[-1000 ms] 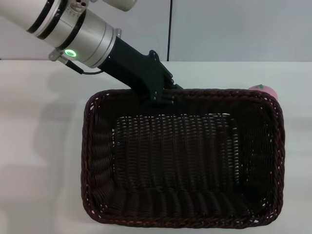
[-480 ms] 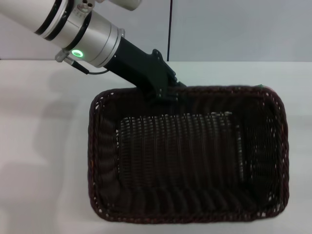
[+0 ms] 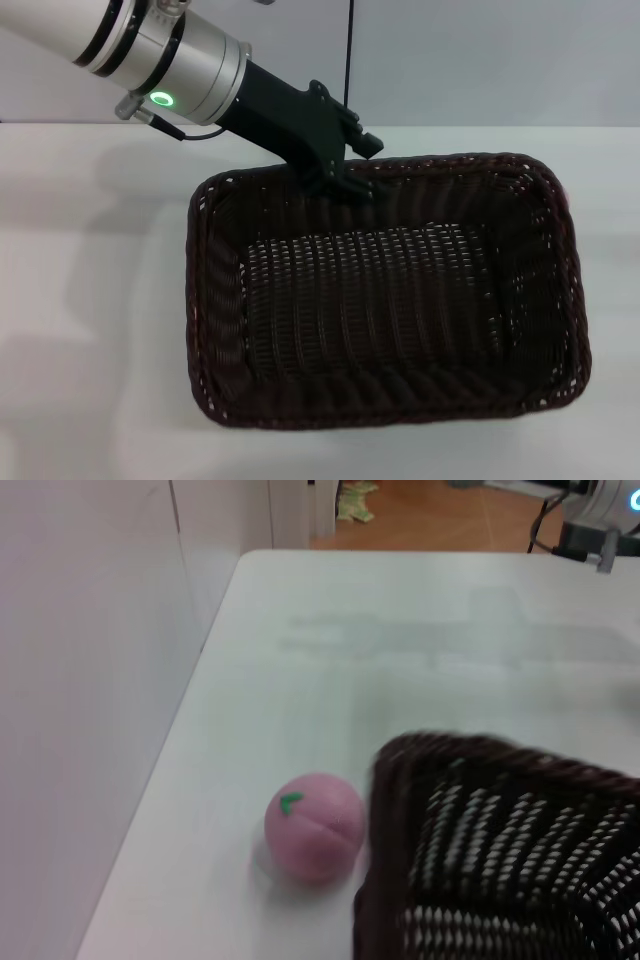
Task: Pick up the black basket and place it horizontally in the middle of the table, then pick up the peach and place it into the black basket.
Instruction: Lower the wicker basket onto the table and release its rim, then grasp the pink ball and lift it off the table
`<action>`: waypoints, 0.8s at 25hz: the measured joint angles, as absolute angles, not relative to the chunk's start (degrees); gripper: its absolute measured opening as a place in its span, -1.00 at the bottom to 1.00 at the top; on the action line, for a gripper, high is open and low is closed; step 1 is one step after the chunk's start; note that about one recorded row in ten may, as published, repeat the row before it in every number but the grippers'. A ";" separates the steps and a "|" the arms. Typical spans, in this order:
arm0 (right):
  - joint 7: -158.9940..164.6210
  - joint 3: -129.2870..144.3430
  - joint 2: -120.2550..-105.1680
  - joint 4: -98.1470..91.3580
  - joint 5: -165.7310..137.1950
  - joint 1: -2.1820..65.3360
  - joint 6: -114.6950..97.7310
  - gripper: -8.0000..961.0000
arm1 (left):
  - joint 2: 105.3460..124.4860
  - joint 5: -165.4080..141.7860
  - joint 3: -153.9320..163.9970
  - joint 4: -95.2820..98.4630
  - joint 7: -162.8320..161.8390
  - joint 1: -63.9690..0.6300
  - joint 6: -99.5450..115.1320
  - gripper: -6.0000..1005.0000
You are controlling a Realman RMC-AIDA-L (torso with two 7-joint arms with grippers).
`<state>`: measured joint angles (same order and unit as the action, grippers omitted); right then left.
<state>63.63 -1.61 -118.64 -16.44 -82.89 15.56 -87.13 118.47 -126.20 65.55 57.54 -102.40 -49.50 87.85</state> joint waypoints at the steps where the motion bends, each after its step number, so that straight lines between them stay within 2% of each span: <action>1: 63.63 -1.60 -118.65 -16.44 -82.88 15.56 -87.05 0.12 | 118.47 -125.81 65.56 57.51 -102.27 -49.46 87.73 -0.21; 10: 63.63 -1.37 -118.66 -16.35 -82.89 15.65 -86.49 0.11 | 118.26 -118.95 64.80 57.50 -99.33 -47.34 86.17 0.27; 11: 63.63 -1.28 -118.65 -16.32 -82.88 15.65 -86.49 0.11 | 118.17 -115.25 63.44 57.73 -97.61 -45.64 85.23 0.32; 13: 63.65 -1.00 -118.59 -16.35 -83.10 15.64 -86.69 0.11 | 118.13 -112.11 61.72 57.66 -95.98 -44.26 84.94 0.71; 16: 63.87 -0.88 -118.51 -16.55 -83.29 15.67 -86.89 0.11 | 118.13 -110.39 60.72 57.47 -94.94 -43.45 84.79 0.70; 18: 64.14 -0.82 -118.49 -16.73 -83.39 15.73 -88.63 0.11 | 118.10 -91.16 55.46 49.13 -85.41 -37.40 83.21 0.70; 20: 64.17 -0.69 -118.48 -16.88 -83.43 15.77 -89.32 0.11 | 118.09 -86.27 54.69 46.03 -82.40 -36.19 83.25 0.70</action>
